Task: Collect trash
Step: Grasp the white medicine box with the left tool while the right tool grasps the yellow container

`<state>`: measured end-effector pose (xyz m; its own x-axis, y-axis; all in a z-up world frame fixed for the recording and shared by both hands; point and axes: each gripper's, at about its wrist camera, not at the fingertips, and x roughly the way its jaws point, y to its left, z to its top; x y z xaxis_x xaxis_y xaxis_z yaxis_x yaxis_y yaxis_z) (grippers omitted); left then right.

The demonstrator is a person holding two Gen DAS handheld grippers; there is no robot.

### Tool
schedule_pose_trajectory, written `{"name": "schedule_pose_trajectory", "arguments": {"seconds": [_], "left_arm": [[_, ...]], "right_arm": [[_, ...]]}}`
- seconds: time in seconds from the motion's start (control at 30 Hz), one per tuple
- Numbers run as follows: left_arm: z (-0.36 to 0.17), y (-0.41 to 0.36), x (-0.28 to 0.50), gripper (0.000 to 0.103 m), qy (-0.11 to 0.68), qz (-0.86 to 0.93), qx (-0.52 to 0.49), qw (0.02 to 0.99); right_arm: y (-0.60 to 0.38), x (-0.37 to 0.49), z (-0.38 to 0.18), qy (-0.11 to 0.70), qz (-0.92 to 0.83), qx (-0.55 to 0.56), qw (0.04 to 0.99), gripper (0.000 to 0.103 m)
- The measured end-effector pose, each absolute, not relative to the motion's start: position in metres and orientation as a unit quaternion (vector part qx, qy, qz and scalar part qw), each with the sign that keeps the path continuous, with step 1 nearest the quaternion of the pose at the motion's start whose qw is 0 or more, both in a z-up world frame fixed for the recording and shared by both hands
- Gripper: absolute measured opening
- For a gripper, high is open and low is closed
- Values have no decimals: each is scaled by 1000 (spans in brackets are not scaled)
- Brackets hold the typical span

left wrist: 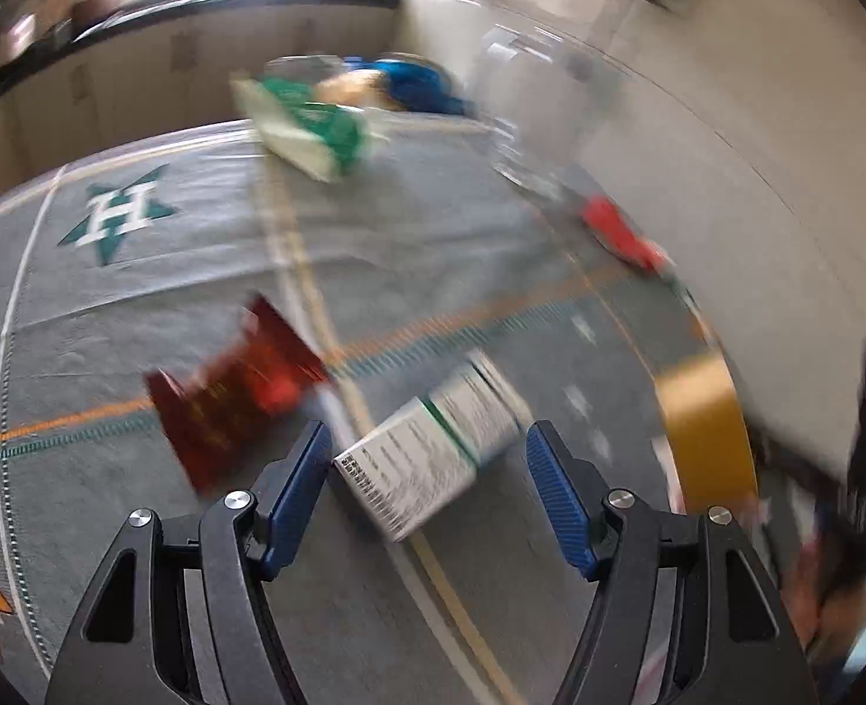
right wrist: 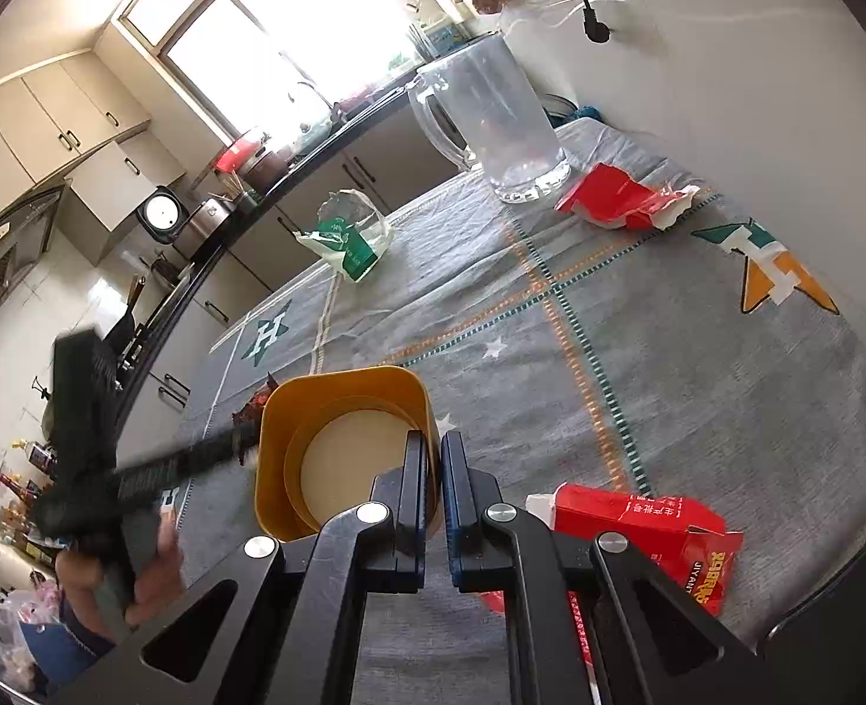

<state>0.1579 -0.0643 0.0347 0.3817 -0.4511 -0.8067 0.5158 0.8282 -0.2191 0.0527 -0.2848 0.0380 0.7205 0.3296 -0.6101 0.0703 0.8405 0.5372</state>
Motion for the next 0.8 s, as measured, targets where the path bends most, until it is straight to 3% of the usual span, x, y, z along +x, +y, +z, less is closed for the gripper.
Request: {"name": "schedule_pose_trajectory", "arguments": {"seconds": [0.27, 0.33, 0.37, 0.5, 0.8], "left_arm": [[22, -97, 130, 69, 437, -240, 144, 855], [16, -101, 135, 61, 441, -215, 151, 858], [12, -103, 137, 47, 448, -210, 148, 856], [15, -99, 128, 34, 439, -192, 142, 866], [47, -31, 69, 33, 396, -130, 62, 907]], "right_arm": [[-293, 49, 40, 356, 49, 273, 892, 6], [-296, 50, 38, 358, 45, 276, 891, 6], [-296, 51, 37, 360, 45, 275, 890, 6], [-295, 52, 36, 362, 46, 273, 890, 6], [-256, 52, 39, 368, 87, 214, 901, 6]]}}
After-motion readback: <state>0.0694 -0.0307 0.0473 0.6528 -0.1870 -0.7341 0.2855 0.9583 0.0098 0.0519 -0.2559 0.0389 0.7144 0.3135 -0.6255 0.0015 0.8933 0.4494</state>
